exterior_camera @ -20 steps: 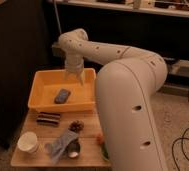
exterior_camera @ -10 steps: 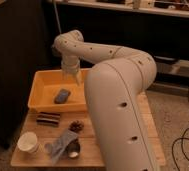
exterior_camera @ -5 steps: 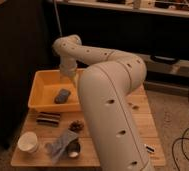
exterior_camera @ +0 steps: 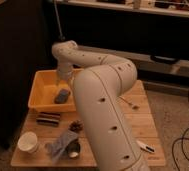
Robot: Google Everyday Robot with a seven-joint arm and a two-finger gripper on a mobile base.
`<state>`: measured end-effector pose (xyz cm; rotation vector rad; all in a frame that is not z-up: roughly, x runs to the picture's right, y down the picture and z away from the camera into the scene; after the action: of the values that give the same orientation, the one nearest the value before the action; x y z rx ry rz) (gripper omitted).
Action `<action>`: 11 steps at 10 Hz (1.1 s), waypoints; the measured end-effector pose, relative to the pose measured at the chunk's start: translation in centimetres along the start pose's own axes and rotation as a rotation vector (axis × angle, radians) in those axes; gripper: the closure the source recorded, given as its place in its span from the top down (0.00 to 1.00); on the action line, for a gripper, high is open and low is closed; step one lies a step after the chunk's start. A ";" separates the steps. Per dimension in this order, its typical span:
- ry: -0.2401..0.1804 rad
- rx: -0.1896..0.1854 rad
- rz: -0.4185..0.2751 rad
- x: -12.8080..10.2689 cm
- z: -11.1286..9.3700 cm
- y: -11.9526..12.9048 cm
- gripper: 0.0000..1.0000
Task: Place sponge in table surface
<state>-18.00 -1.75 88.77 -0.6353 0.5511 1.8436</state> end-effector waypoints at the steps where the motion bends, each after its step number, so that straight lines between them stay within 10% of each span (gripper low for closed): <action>1: -0.007 0.016 0.004 -0.1 0.9 -0.1 0.44; 3: -0.027 0.045 0.017 -0.5 1.9 -0.5 0.46; 7: -0.043 0.053 0.036 -1.0 2.4 -0.6 0.79; 11: -0.049 0.060 0.075 -1.8 3.7 -0.9 0.80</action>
<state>-17.25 -0.34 92.61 -0.5340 0.6026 1.9000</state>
